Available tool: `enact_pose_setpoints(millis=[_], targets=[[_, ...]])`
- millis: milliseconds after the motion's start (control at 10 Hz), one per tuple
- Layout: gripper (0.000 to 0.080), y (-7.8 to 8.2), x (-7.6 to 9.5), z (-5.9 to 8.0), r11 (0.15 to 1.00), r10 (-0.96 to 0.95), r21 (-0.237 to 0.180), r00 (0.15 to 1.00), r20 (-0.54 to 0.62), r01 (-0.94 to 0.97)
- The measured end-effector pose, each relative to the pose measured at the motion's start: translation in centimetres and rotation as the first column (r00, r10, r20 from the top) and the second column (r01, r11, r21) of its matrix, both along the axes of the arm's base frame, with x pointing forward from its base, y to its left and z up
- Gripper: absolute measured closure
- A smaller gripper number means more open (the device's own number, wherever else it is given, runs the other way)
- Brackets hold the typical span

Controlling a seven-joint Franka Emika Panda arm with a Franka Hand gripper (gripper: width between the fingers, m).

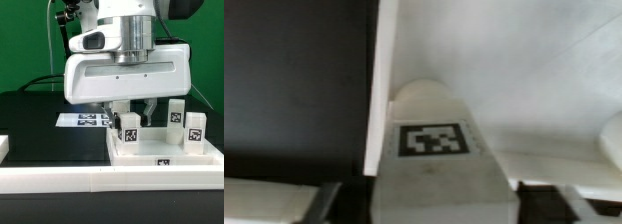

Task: Assemble square table

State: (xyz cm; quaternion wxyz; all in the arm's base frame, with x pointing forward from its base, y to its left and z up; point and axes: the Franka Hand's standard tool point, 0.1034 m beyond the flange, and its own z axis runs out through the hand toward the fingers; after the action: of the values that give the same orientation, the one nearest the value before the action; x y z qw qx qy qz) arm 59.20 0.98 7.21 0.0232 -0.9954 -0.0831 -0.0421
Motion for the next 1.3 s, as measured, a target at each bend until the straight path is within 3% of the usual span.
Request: enact_pose_setpoints(millis=[100, 300, 500, 800, 1100, 1300], targets=[[0.0510, -0.3, 0.0, 0.0, 1.000, -0.005, -0.003, 1.000, 0.000, 0.005], [0.0510, -0.3, 0.0, 0.0, 0.999, -0.043, 0.000, 0.999, -0.002, 0.043], [0.0510, -0.4, 0.0, -0.1, 0.978, -0.207, 0.016, 0.978, -0.007, 0.207], [0.0509, -0.9, -0.1, -0.1, 0.889, -0.455, 0.030, 0.890, -0.025, 0.456], [0.0505, -2.0, -0.3, -0.1, 0.731, -0.681, 0.019, 0.731, -0.034, 0.682], [0.0491, -2.6, -0.4, -0.1, 0.701, -0.713, 0.013, 0.701, -0.031, 0.713]])
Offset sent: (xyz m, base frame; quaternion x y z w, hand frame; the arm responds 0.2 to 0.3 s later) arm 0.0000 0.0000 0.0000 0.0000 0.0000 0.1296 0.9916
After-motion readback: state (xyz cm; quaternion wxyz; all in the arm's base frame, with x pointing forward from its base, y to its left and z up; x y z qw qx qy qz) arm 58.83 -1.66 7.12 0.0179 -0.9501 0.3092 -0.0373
